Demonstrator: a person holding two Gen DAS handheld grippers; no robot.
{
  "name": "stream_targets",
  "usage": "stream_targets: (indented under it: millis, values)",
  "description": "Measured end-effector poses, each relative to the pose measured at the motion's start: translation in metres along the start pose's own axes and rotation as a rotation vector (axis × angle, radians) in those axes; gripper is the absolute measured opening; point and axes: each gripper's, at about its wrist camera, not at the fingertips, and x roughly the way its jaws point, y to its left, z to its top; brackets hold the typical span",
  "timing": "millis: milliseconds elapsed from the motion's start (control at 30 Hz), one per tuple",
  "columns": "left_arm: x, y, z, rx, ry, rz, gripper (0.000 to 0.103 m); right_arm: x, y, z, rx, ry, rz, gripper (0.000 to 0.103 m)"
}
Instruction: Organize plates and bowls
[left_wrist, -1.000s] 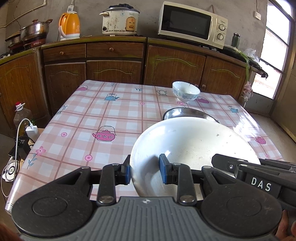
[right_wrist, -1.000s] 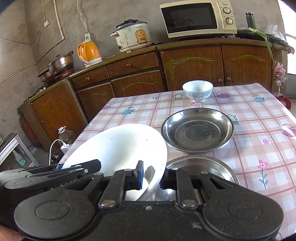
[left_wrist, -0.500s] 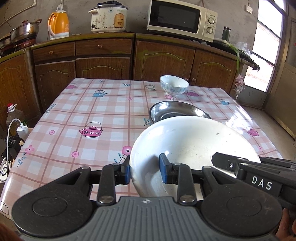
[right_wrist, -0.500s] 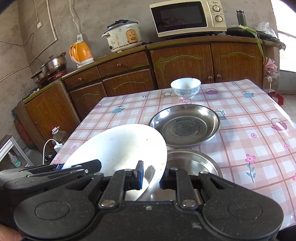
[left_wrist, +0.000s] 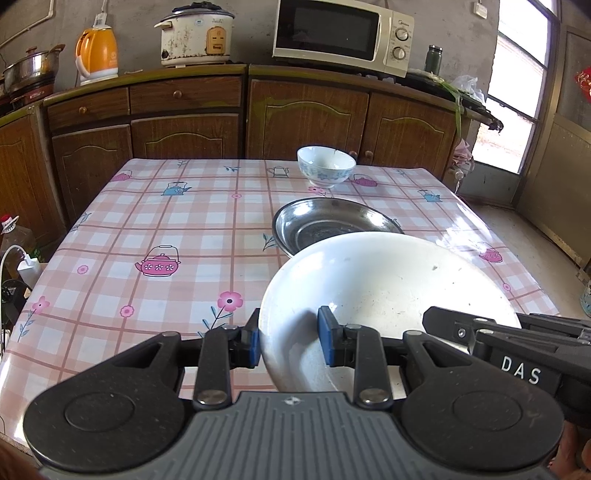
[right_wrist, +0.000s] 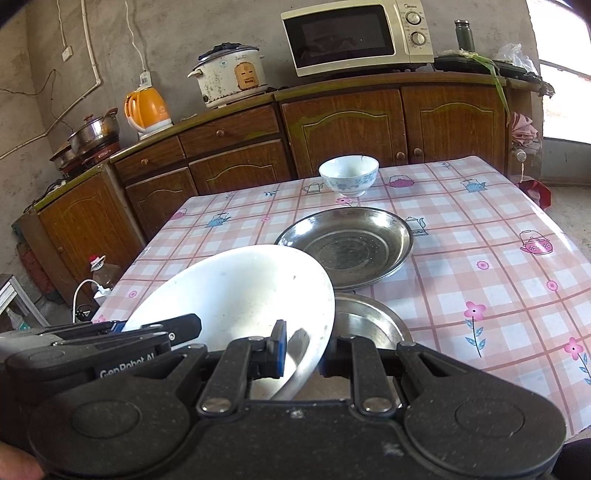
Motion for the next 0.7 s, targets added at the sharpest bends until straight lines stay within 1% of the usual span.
stream_targets:
  millis: [400,700]
  values:
    - [0.007,-0.017,0.002,0.038,0.001,-0.034,0.030,-0.006,-0.019,-0.001,0.029,-0.018,-0.039,0.022]
    - [0.016,-0.029,-0.002,0.069,0.023,-0.048,0.030,-0.005,-0.033,-0.005,0.051,-0.004,-0.065,0.022]
